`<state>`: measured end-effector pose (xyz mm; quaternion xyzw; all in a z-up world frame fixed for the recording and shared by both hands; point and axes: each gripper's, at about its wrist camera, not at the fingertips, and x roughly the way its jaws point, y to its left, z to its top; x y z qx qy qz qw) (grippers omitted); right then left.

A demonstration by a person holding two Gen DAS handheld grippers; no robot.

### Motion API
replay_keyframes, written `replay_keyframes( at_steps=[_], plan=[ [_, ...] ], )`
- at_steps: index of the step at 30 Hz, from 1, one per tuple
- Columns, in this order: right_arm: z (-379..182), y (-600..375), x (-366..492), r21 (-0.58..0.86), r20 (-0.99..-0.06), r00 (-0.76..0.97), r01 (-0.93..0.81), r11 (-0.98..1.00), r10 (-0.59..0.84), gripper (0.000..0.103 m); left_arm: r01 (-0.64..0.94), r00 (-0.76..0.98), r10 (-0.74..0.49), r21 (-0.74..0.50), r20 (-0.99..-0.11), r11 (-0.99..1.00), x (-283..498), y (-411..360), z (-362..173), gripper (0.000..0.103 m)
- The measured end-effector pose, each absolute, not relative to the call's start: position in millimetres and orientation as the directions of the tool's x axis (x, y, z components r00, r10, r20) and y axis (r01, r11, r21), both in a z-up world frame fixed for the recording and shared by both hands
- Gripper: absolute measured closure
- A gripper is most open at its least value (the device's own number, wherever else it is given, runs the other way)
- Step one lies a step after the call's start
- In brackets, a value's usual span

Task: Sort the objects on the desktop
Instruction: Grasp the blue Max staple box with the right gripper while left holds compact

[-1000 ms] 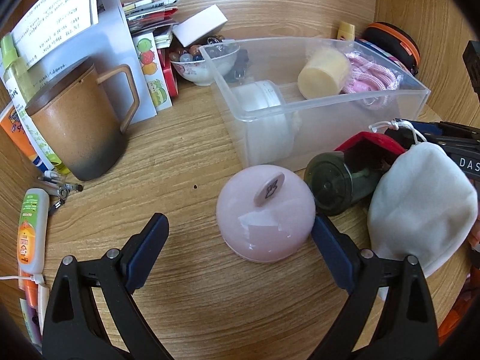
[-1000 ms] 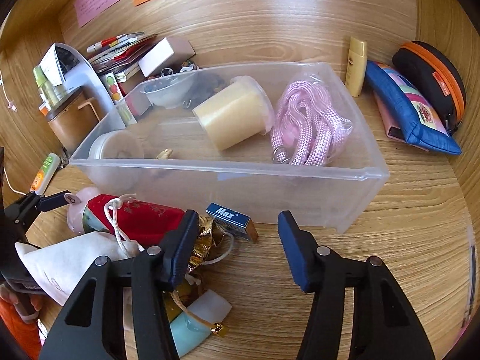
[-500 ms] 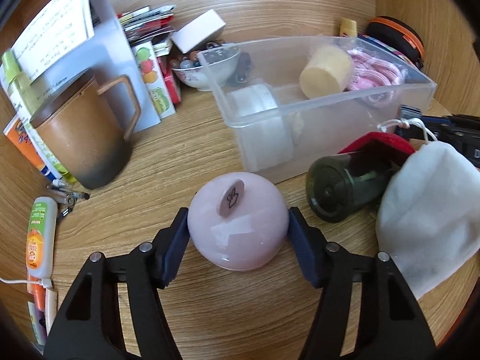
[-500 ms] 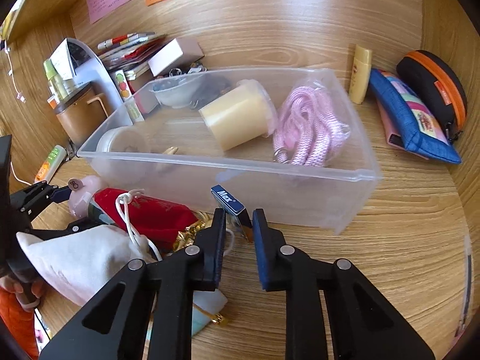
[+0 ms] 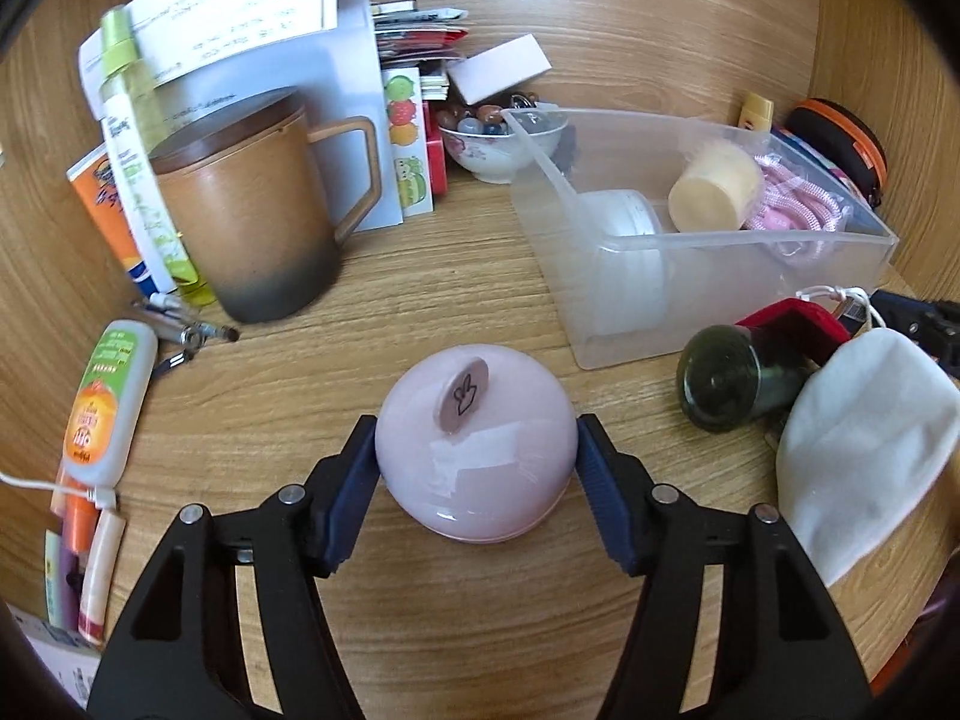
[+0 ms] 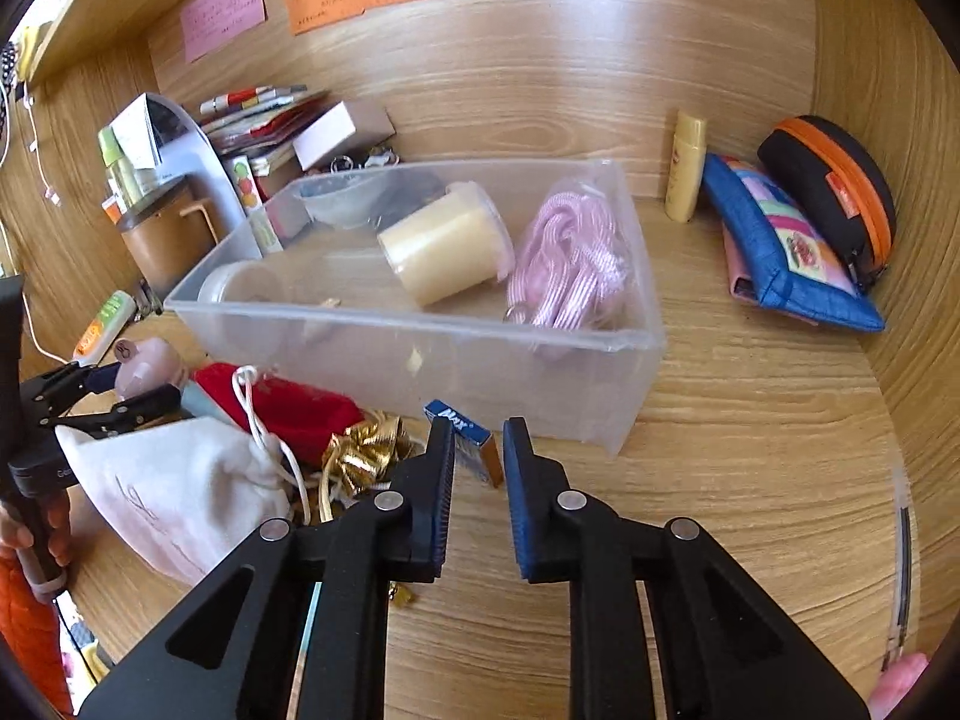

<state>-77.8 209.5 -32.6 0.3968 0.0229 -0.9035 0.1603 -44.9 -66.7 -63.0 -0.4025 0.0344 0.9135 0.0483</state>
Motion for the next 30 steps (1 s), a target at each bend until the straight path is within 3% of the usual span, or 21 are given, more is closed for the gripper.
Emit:
replay_keyframes(
  at_steps=[3,5,10,13,16,18,30],
  plan=[
    [-36.8,205.8,-80.1,0.084,-0.735,-0.624,0.306,-0.948,-0.266,0.084,-0.106,-0.677,0.073,0.0,-0.733,-0.994,-40.3,-70.4,-61.1,0.039],
    [-39.3,202.2,-82.2,0.085,-0.739,-0.62,0.304,-0.949,-0.265,0.071,-0.102,-0.681,0.077,-0.01,-0.729,-0.995,-38.5,-73.3,-60.6,0.039],
    [-42.6,195.0,-87.7,0.089,-0.731,-0.626,0.309,-0.947,-0.273,0.07,-0.095,-0.686,0.089,-0.032,-0.722,-0.995,-35.3,-77.6,-60.3,0.039],
    [-46.0,192.0,-89.8,0.078,-0.737,-0.621,0.311,-0.947,-0.265,0.079,-0.097,-0.691,0.095,-0.039,-0.717,-0.995,-34.6,-77.9,-59.5,0.039],
    [-45.4,194.7,-89.2,0.091,-0.733,-0.622,0.309,-0.947,-0.274,0.081,-0.095,-0.7,0.098,-0.044,-0.707,-0.995,-34.0,-76.6,-56.9,0.039],
    [-43.7,196.9,-87.6,0.105,-0.729,-0.621,0.314,-0.944,-0.288,0.095,-0.095,-0.708,0.107,-0.056,-0.698,-0.994,-33.2,-76.1,-53.8,0.039],
    [-21.3,206.6,-69.2,0.111,-0.678,-0.654,0.358,-0.927,-0.334,0.096,-0.124,-0.771,0.142,-0.072,-0.621,-0.99,-26.5,-61.8,-17.5,0.039]
  ],
)
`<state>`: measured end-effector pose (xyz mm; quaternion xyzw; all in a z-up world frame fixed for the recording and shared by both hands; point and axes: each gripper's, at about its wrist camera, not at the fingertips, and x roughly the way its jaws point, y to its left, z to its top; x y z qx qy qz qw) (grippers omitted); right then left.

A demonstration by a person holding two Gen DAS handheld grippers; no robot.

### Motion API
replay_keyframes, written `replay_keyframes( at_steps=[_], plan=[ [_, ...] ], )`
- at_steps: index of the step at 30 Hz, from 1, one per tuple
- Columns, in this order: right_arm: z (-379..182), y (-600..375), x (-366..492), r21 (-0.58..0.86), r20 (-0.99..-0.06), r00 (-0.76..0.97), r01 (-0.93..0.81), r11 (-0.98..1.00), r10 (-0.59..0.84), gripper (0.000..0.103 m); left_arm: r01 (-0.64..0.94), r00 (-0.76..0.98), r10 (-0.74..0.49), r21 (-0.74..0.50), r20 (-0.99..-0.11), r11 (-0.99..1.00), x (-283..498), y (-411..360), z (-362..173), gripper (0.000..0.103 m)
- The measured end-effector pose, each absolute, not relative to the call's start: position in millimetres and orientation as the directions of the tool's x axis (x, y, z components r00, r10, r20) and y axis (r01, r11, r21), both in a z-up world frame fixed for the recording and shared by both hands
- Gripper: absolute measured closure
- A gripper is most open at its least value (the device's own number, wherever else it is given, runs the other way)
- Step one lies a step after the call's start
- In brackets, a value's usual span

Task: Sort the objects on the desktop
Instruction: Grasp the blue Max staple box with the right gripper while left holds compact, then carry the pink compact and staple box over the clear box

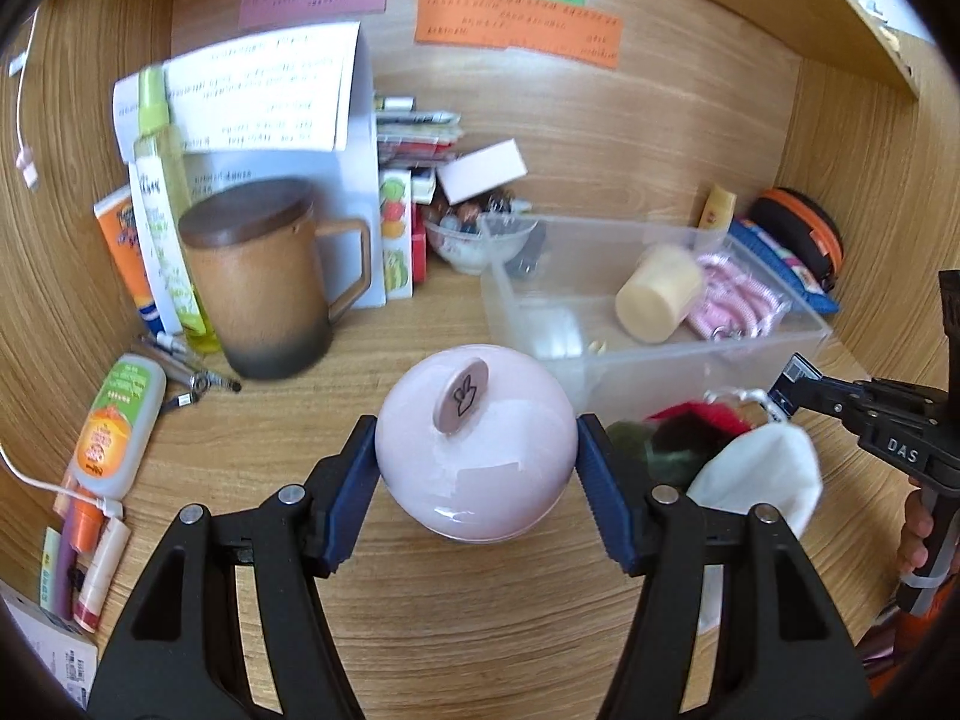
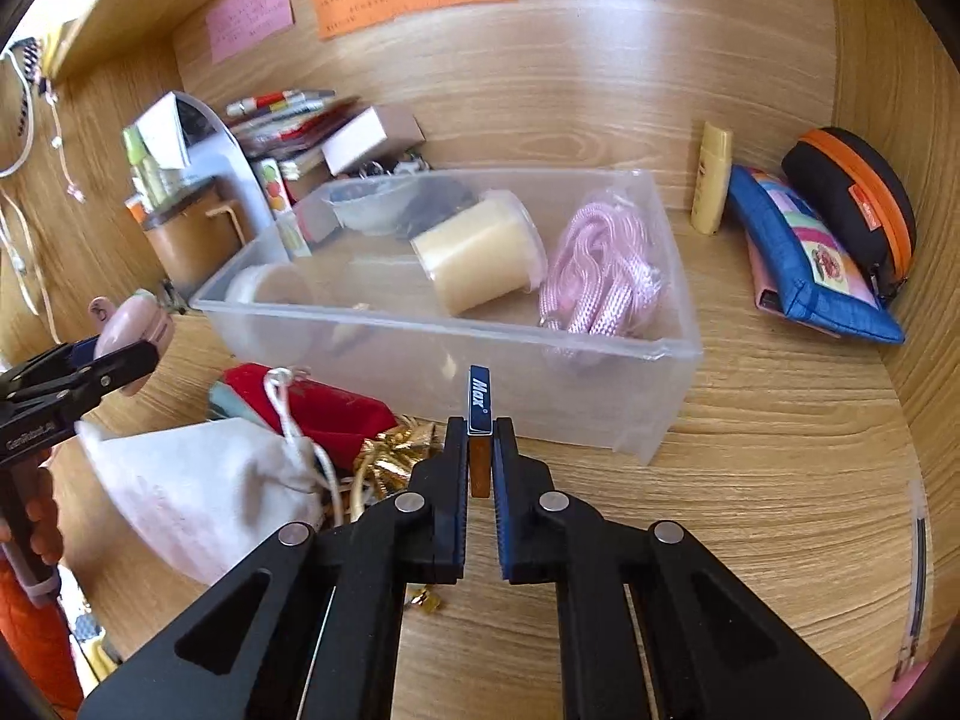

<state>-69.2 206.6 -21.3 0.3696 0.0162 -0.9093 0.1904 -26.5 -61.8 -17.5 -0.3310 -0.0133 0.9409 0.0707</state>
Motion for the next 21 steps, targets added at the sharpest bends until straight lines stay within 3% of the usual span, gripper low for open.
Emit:
replay_keyframes(
  at_steps=[11,21],
  plan=[
    [34.4,220.2,-60.3,0.094,-0.566,-0.731,0.402,-0.911,-0.381,0.096,-0.139,-0.82,0.151,-0.063,-0.552,-0.988,-30.6,-43.4,17.5,0.039],
    [56.1,217.2,-82.5,0.075,-0.53,-0.746,0.432,-0.899,-0.403,0.096,-0.205,-0.822,0.201,-0.052,-0.532,-0.977,-53.7,-19.8,41.0,0.039]
  ],
)
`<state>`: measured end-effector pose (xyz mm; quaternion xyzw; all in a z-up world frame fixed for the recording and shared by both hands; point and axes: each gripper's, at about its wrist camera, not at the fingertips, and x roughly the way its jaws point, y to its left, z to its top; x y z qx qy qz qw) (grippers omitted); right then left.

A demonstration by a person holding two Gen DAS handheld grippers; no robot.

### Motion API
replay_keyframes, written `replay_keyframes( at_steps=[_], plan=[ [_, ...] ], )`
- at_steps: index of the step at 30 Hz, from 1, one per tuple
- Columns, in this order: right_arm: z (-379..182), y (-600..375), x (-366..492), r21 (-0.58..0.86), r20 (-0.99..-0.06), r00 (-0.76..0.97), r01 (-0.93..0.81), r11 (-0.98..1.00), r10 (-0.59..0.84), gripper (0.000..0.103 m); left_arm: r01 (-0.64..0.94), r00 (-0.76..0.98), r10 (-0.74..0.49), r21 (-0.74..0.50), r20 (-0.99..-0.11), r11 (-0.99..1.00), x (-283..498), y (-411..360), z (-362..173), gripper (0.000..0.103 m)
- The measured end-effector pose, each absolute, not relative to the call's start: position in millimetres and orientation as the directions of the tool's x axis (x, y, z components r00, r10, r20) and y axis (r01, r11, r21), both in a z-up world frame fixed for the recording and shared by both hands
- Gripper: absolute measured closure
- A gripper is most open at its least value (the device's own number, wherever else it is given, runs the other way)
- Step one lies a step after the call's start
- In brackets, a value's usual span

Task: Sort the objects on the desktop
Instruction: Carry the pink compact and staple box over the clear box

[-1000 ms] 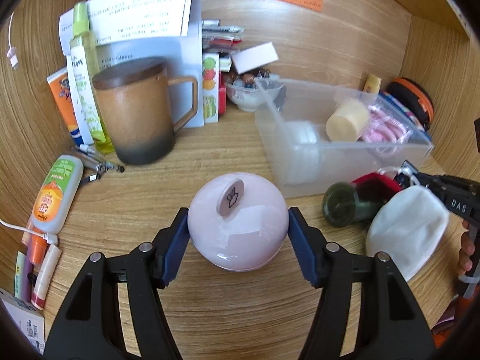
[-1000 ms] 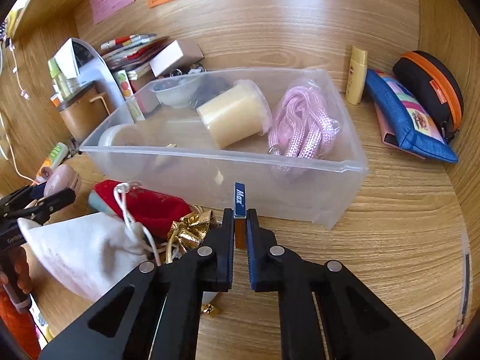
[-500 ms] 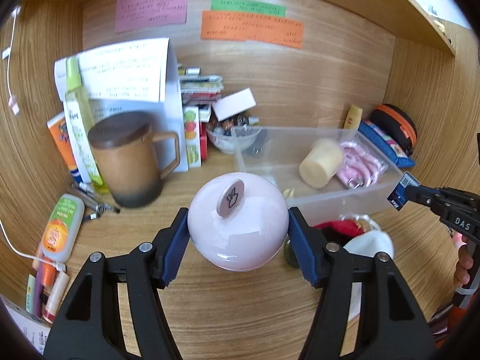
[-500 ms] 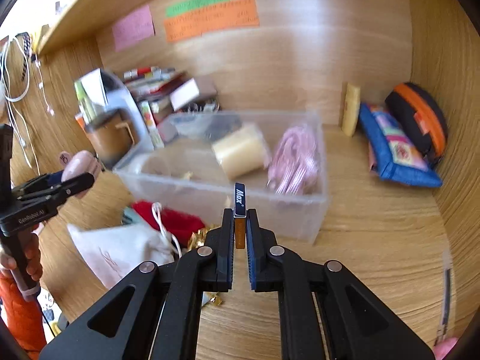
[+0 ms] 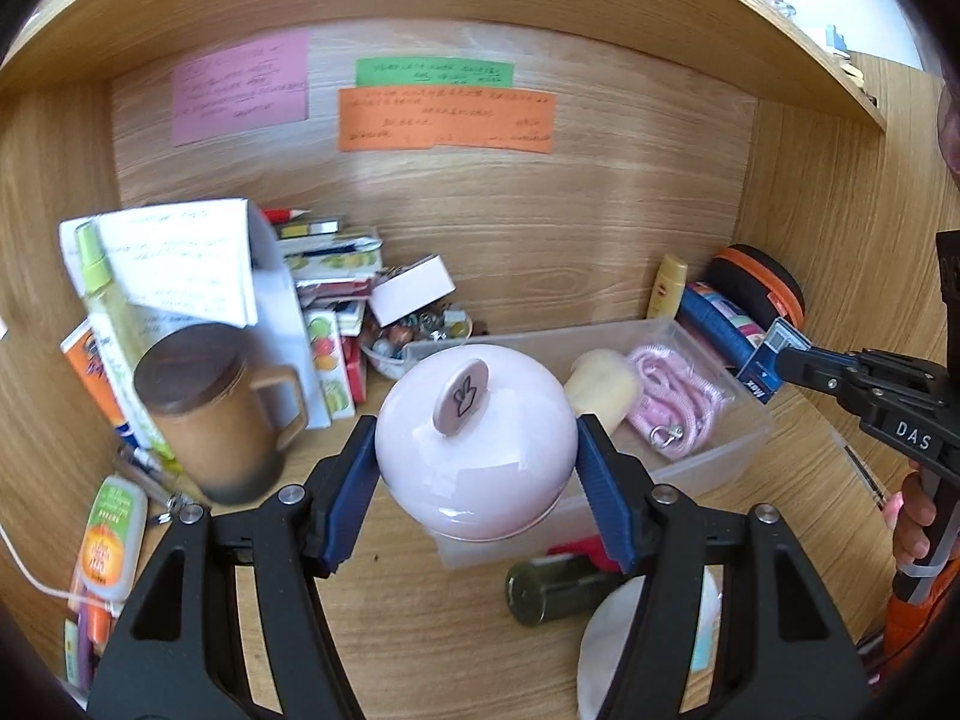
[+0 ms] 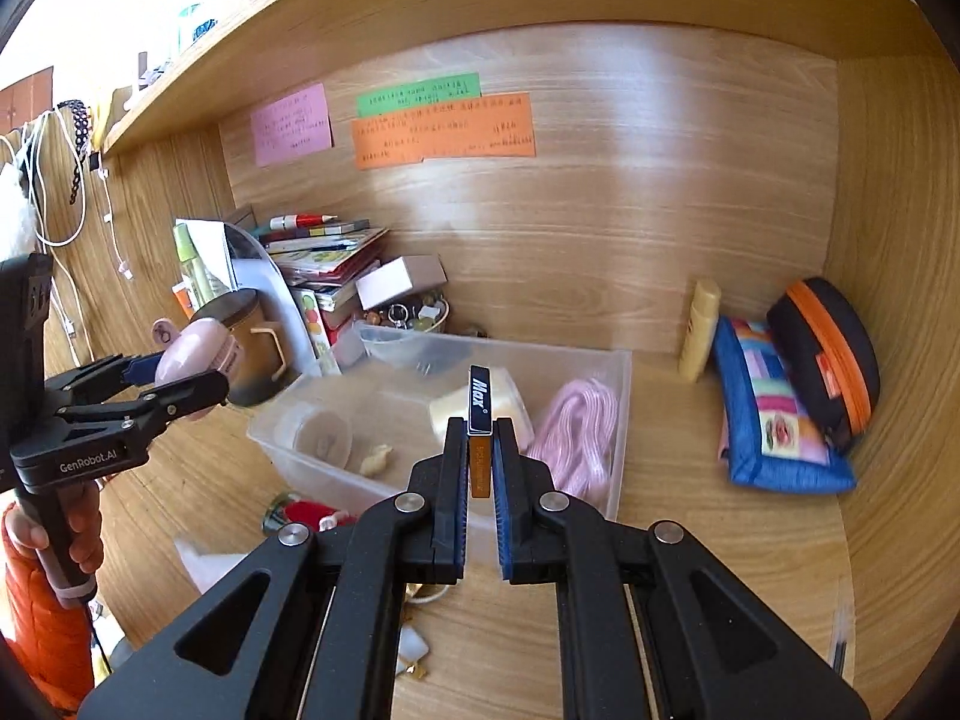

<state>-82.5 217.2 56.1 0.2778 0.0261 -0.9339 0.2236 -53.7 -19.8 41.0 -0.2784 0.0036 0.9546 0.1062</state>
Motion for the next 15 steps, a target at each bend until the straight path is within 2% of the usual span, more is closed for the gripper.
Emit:
replay_keyframes(
  at_steps=[15],
  plan=[
    [37.6,208.2,-125.0,0.069,-0.589,-0.689,0.479,-0.875,-0.423,0.096,-0.253,-0.761,0.254,-0.087,-0.597,-0.964,-109.6,10.7,20.5,0.039]
  ],
)
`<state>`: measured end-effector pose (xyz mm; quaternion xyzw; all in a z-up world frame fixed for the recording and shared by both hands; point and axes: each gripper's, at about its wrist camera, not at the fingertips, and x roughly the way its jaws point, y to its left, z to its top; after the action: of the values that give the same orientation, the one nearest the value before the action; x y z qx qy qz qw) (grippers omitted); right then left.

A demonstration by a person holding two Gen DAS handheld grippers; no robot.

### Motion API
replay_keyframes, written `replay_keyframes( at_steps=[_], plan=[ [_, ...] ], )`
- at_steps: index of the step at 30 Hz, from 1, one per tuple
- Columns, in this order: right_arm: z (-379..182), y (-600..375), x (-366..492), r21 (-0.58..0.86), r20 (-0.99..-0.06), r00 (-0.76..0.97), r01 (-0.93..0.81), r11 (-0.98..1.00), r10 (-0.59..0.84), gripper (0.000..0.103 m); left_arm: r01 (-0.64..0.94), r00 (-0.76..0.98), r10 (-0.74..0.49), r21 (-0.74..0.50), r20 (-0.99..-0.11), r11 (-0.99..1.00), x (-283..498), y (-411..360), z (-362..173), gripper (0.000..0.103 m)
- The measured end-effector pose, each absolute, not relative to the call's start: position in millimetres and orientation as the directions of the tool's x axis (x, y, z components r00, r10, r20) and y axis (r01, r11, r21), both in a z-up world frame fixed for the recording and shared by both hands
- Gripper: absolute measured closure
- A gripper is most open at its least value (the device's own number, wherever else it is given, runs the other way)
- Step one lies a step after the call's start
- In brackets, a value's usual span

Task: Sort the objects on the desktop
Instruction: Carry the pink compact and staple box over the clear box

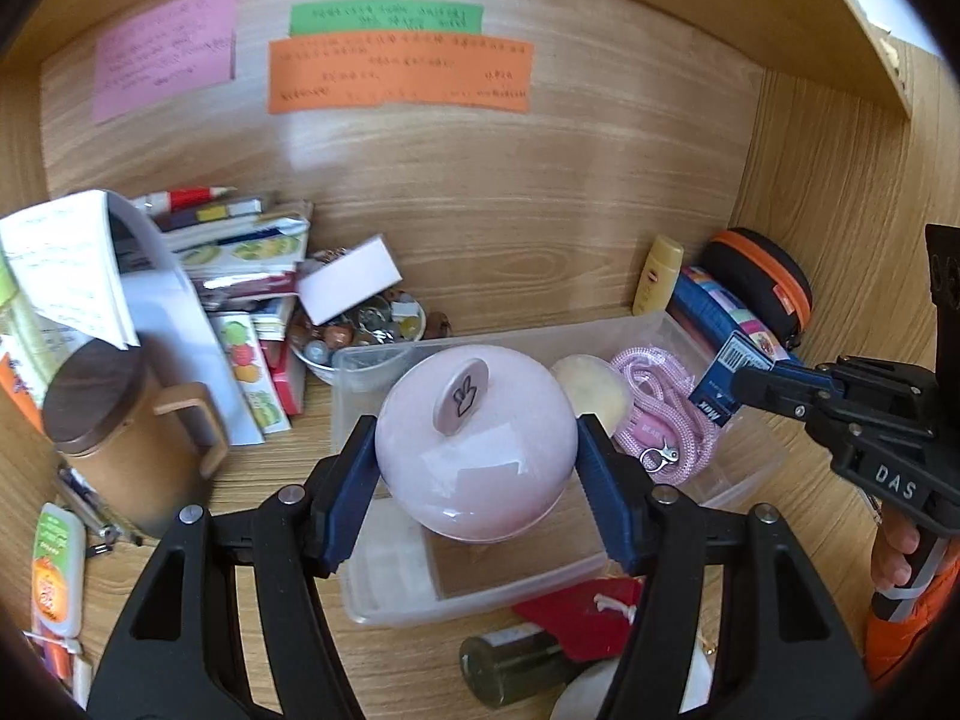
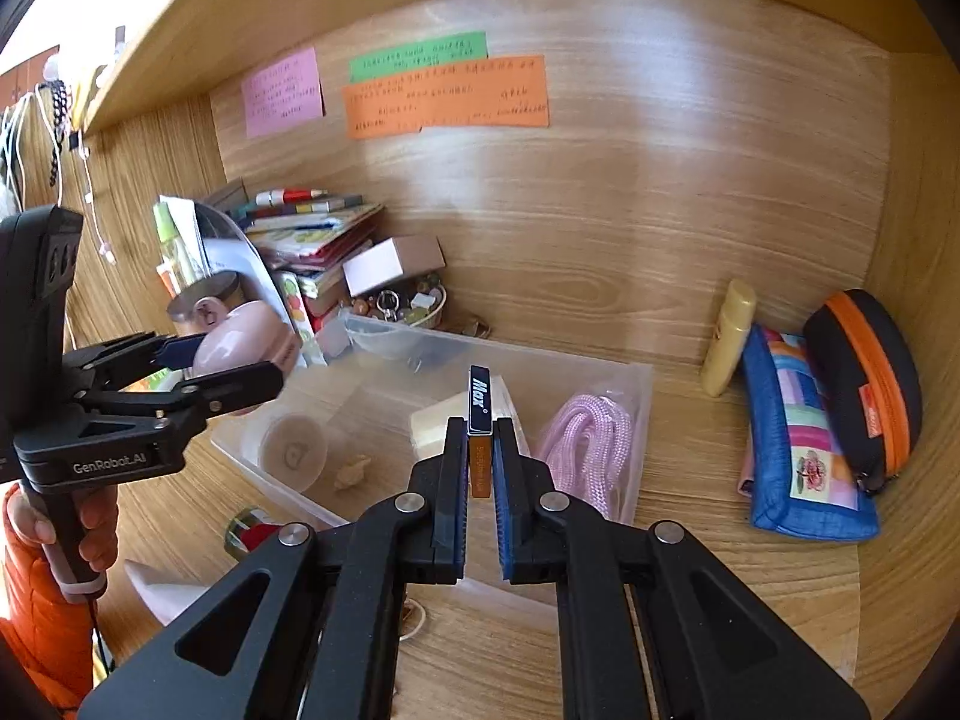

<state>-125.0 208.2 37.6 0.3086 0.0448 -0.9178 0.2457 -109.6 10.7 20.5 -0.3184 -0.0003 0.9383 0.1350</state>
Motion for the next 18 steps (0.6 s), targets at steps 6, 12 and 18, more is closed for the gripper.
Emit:
replay_keyframes(
  at_steps=[6,12,18],
  plan=[
    [25.1,206.9,-134.9,0.089,-0.613,-0.659,0.49,-0.867,-0.435,0.096,-0.278,-0.728,0.266,-0.082,-0.632,-0.957,-122.3,25.0,8.7,0.039],
    [14.0,206.9,-142.2,0.112,-0.635,-0.632,0.495,-0.861,-0.446,0.096,-0.289,-0.694,0.265,-0.078,-0.669,-0.954,-133.9,32.8,-5.4,0.039],
    [1.7,204.5,-149.5,0.118,-0.668,-0.604,0.491,-0.863,-0.435,0.096,-0.299,-0.654,0.277,-0.096,-0.704,-0.949,-143.9,37.4,-18.0,0.039]
  ],
)
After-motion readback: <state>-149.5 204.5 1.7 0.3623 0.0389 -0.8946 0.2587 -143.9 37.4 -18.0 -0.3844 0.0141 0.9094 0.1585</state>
